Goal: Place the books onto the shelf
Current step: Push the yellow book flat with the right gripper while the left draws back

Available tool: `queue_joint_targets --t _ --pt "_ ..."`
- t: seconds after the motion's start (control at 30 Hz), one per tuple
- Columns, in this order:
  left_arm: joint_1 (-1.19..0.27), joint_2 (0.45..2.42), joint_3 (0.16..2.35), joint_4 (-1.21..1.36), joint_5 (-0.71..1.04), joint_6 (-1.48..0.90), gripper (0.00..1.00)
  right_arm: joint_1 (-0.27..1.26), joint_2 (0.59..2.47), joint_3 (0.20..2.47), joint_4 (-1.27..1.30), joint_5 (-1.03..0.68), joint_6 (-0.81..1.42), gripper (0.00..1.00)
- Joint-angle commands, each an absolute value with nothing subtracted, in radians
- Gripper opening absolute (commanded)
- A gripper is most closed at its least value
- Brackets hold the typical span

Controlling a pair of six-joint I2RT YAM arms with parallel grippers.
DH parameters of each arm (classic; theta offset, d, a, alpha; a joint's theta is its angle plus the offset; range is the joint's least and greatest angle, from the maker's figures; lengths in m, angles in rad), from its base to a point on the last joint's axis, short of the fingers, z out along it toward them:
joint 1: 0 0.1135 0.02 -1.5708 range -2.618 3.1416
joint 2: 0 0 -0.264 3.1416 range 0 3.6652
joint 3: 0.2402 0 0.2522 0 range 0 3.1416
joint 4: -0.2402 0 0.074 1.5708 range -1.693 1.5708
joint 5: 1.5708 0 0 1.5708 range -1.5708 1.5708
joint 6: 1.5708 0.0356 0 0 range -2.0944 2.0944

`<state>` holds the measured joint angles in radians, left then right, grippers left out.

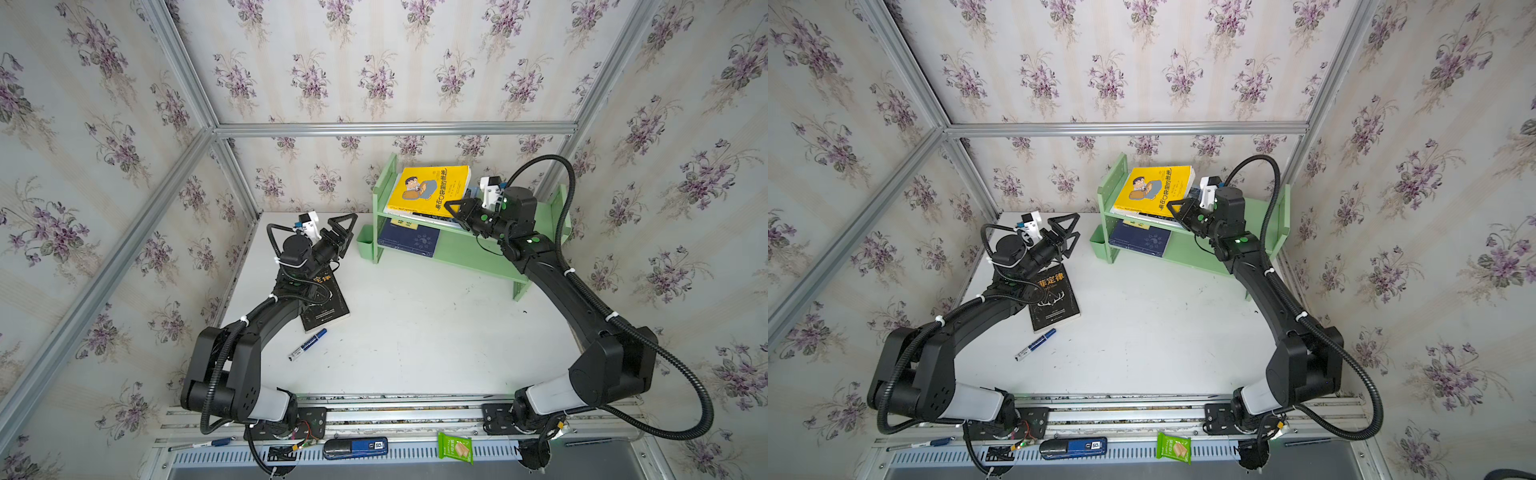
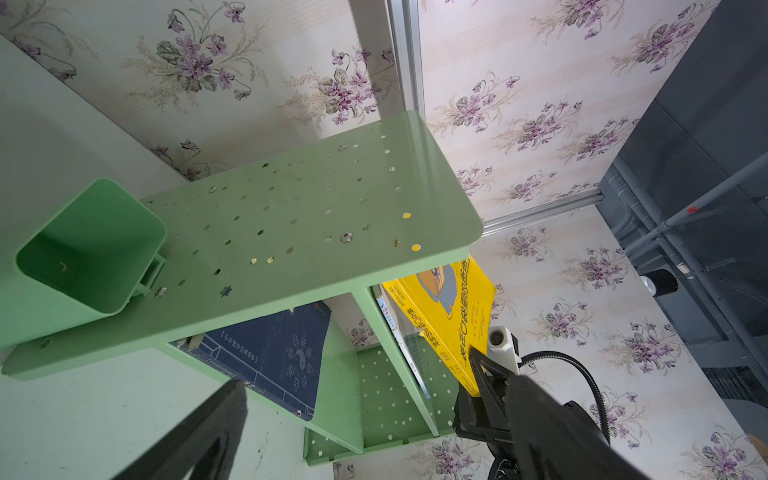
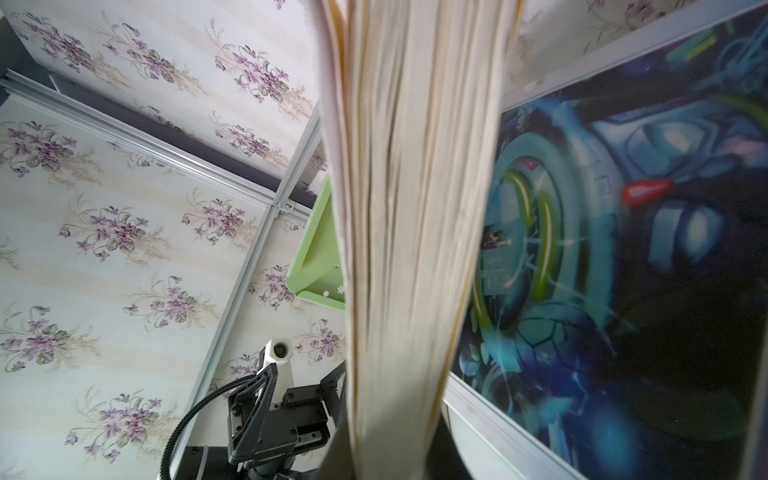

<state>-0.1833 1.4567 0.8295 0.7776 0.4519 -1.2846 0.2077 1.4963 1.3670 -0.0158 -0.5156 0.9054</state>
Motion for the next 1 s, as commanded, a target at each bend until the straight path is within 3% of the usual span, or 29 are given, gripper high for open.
queue_joint_targets --t 0.0,0.97 --pt "-0.182 1.459 0.838 0.838 0.476 -1.296 0.99 0.207 1.507 1.382 0.139 -0.586 0.959 0.1" --pt "-0.204 1.506 0.891 0.828 0.518 -1.287 0.99 0.181 1.537 1.366 0.111 -0.653 0.96 0.09"
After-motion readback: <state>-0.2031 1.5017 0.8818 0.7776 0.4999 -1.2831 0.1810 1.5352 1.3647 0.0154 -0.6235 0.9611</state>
